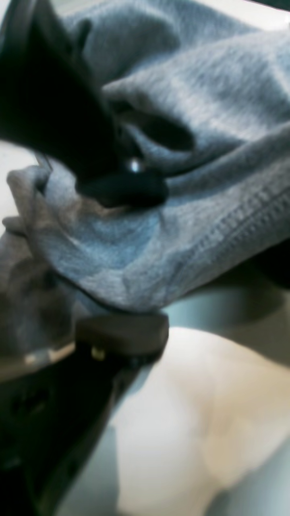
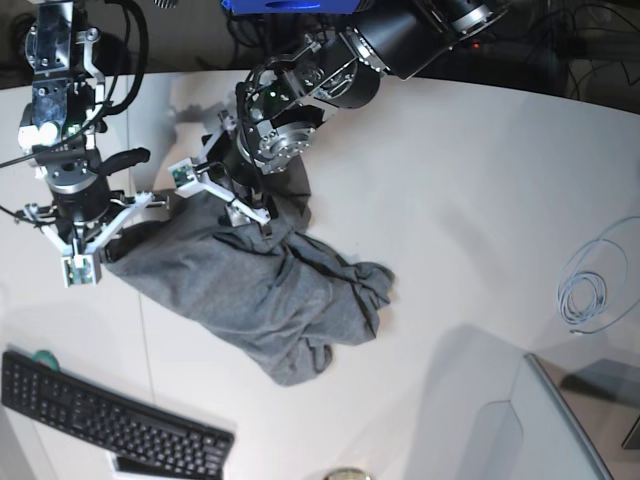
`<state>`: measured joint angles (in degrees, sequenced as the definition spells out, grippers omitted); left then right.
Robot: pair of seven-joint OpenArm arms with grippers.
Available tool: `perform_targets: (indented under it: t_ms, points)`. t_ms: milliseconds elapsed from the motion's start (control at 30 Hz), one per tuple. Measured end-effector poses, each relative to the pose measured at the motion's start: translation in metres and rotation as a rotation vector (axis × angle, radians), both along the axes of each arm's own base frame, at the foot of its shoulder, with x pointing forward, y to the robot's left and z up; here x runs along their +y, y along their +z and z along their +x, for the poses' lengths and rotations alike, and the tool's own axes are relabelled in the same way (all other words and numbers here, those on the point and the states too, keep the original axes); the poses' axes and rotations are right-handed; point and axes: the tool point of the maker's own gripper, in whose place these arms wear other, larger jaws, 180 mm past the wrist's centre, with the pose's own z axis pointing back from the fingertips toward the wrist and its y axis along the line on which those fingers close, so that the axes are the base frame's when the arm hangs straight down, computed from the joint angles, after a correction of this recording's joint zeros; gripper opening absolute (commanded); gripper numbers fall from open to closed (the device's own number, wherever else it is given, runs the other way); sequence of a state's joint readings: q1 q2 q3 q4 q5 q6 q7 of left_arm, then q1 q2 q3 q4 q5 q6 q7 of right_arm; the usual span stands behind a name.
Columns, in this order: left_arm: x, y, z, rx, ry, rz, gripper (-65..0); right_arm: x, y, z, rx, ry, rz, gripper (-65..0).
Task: Layout the t-shirt on the table in an organized manner, then fold the t-shirt properly
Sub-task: 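Lift the shirt with the left gripper and shake it open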
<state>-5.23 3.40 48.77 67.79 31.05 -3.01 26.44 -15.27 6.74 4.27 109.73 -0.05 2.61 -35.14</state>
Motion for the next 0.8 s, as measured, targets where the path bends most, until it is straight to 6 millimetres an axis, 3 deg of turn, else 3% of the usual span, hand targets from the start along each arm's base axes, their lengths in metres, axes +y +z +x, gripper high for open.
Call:
perform_targets:
  t_ms: [67,233,400,500,600,800]
  points:
    - [-0.004,0.003,-0.001,-0.003,-0.003,-0.013,-40.8,0.0,-0.001,0.001,0.0,-0.001,0.0,-65.0]
    - [-0.002,0.006,0.0,-0.009,0.0,-0.013,-45.4,-0.001,-0.003,0.001,0.007,-0.002,0.0,-65.0]
    - [-0.009,0.025,0.0,-0.041,-0.002,-0.065,-65.0,-0.001,-0.003,0.001,0.007,-0.002,0.0,-65.0]
    - [0.002,0.025,-0.002,-0.046,-0.002,-0.055,-65.0,-0.001,-0.003,0.001,0.007,-0.002,0.0,-65.0]
    - [0.031,0.024,-0.011,-0.029,0.051,0.01,-65.0,-0.001,-0.007,-0.003,0.019,0.0,-0.001,-65.0]
    - [0.065,0.066,-0.025,-0.101,0.047,-0.039,-65.0,-0.006,-0.045,-0.03,0.141,-0.008,-0.004,-65.0]
